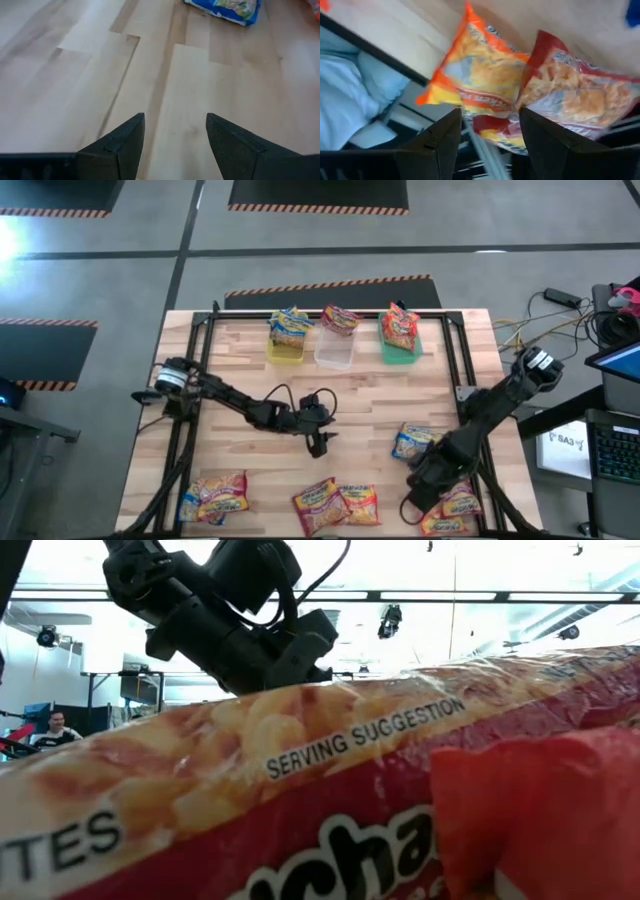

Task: Sort Maruchan noodles
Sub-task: Put the right red noodle pack into the white bin

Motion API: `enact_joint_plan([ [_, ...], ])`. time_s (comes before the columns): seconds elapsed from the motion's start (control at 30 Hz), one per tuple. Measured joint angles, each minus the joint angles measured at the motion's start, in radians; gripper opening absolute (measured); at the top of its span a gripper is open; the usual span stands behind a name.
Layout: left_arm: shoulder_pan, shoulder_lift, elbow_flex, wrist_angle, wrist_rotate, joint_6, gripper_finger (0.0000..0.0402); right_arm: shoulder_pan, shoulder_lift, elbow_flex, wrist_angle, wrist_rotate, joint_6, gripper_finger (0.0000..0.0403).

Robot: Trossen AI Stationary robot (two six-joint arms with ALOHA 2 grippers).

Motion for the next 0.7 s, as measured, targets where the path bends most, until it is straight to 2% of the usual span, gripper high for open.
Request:
enact_joint_plan([
  [0.13,0.007,0.000,0.000,0.000,-0.001,0.034,0.0196,0.001,0.058,0.024,-0.021,0.043,0.031,0.0192],
  [0.37,0.010,0.000,0.000,0.012,-0.001,0.040,0.0196,0.005,0.174,0.032,-0.041,0.023,0.068,0.0192],
  [0.47,0.015,0.000,0.000,0.013,-0.001,0.040,0.0196,0.005,0.209,0.069,-0.123,-0.027,0.054,0.0192],
  [0.7,0.018,0.000,0.000,0.023,-0.001,0.040,0.0196,0.018,0.251,0.202,-0.407,-0.032,0.022,0.0192],
])
